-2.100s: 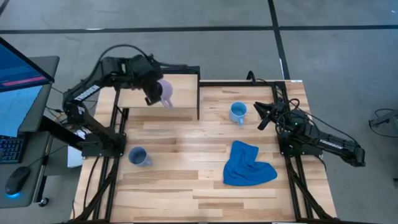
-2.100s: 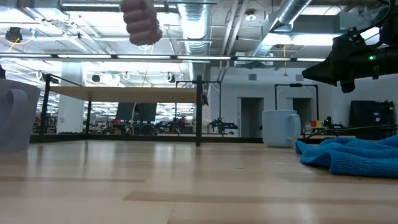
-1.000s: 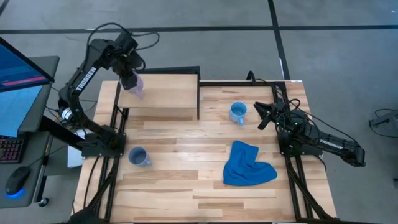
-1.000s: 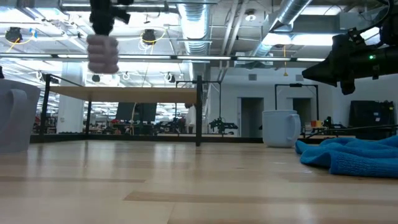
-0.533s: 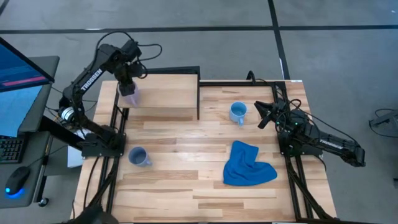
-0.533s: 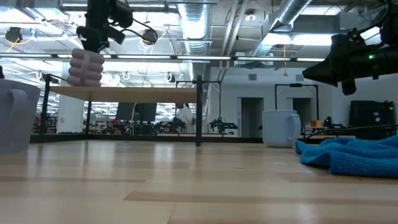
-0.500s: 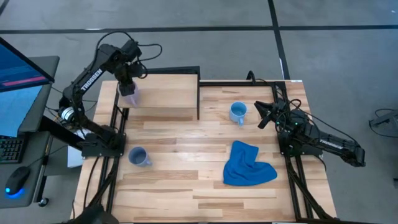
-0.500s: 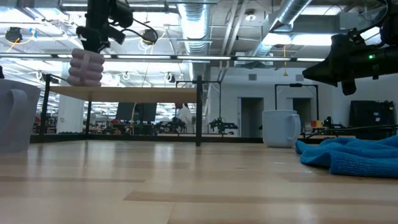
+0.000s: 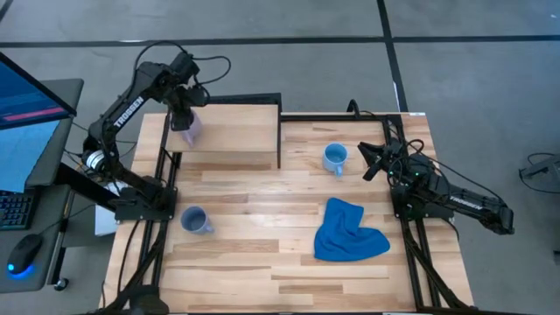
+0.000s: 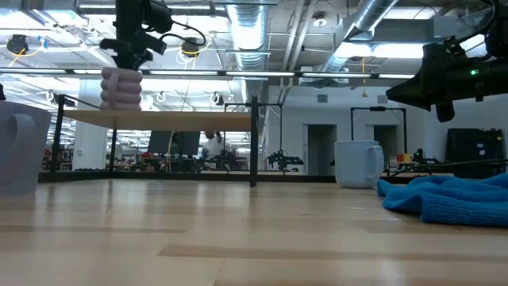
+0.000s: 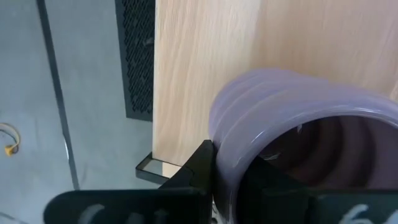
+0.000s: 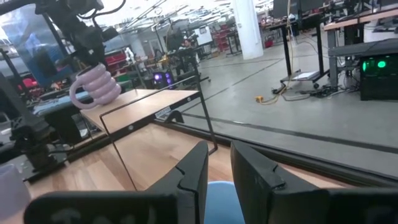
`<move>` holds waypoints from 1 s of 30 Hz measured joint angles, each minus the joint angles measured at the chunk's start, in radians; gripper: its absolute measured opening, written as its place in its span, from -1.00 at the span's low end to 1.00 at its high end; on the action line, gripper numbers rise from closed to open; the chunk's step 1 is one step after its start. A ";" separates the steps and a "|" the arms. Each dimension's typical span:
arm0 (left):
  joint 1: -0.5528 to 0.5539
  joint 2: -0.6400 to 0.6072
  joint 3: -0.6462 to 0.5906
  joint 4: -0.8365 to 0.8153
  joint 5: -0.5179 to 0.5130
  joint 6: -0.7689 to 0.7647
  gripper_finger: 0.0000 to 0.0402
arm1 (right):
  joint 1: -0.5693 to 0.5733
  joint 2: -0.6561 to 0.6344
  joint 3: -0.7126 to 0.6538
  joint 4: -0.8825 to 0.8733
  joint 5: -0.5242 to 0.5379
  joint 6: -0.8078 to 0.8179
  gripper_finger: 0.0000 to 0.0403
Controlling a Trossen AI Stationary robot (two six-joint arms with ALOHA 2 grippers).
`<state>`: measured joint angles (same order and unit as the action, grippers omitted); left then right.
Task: Stack small to large cups/mugs on shelf
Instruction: Put the pink cup on the shelf
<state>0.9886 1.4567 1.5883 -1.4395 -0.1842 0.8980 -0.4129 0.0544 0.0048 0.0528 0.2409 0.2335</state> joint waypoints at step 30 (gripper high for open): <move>-0.031 0.062 -0.003 0.024 -0.031 -0.107 -0.75 | 0.000 0.000 0.000 0.006 0.054 -0.004 -0.54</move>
<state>0.9577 1.5183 1.5856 -1.4152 -0.2147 0.7910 -0.4133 0.0544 0.0051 0.0586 0.2953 0.2299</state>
